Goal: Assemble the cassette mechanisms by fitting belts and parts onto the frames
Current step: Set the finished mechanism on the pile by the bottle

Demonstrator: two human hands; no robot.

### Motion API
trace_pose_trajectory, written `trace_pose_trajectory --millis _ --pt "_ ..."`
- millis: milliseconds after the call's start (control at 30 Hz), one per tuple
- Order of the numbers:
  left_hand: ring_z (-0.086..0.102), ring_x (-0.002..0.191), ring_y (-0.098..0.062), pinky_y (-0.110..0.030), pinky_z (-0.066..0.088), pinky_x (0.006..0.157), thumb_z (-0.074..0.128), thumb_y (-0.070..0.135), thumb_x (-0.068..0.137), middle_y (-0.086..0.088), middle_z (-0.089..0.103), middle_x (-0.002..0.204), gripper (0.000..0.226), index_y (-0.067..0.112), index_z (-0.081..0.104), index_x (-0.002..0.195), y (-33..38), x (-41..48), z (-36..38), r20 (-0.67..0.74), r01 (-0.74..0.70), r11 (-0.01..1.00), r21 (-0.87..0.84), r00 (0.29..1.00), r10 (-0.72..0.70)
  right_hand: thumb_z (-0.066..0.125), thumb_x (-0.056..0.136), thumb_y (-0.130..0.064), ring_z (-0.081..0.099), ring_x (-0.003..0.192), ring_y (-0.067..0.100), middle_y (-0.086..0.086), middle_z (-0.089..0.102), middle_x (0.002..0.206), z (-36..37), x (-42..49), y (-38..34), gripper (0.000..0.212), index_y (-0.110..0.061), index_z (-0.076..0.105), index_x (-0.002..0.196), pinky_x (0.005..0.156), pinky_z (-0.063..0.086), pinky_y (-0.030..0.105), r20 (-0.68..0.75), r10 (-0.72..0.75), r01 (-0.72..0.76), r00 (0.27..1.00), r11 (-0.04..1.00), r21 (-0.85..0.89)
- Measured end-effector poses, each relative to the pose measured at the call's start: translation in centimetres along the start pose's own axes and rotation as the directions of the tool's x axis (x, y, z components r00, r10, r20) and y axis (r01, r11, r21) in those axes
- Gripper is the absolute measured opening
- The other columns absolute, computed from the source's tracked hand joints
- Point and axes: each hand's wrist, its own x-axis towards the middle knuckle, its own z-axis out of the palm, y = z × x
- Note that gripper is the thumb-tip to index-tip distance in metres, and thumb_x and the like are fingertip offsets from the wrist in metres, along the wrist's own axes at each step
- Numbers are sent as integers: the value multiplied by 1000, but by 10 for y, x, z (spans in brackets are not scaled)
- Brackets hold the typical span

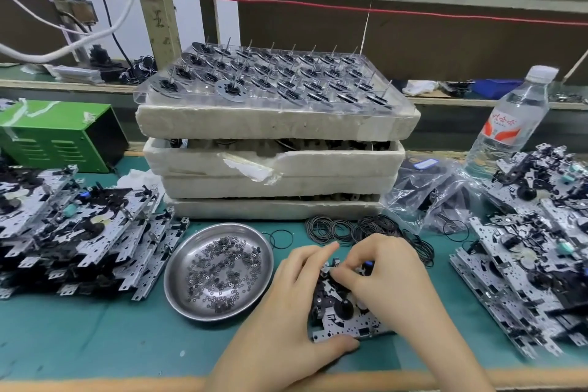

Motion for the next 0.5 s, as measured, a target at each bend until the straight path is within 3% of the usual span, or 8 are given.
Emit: trace_pose_trajectory --millis 133,267,400,500 --pt "17 145 4 -3 17 109 74 63 74 36 13 143 103 49 10 153 1 -1 0 8 7 1000 0 1000 -7 73 78 -36 53 98 13 -7 67 79 -1 6 -4 23 -28 67 58 80 48 33 51 28 -24 998 997 -68" --pt "17 143 8 2 15 105 72 67 73 40 11 141 103 53 8 152 2 0 0 4 18 1000 -7 1000 -18 75 76 -39 53 100 15 -1 66 93 -8 12 -7 23 -32 64 57 84 46 31 126 54 -45 991 997 -68" --pt "21 143 6 0 19 106 75 65 72 37 15 142 103 50 11 152 3 0 -2 -2 15 1000 -18 1000 -15 78 77 -39 36 106 16 -5 59 102 -14 18 -11 18 -34 67 63 93 41 32 168 -2 26 986 989 -143" --pt "23 142 5 -2 24 106 75 65 72 36 16 144 104 51 10 152 4 0 -4 -5 20 1000 -18 1000 -20 79 75 -40 34 108 17 -2 60 105 -19 22 -15 18 -35 67 63 97 41 34 263 31 -3 964 994 -107"
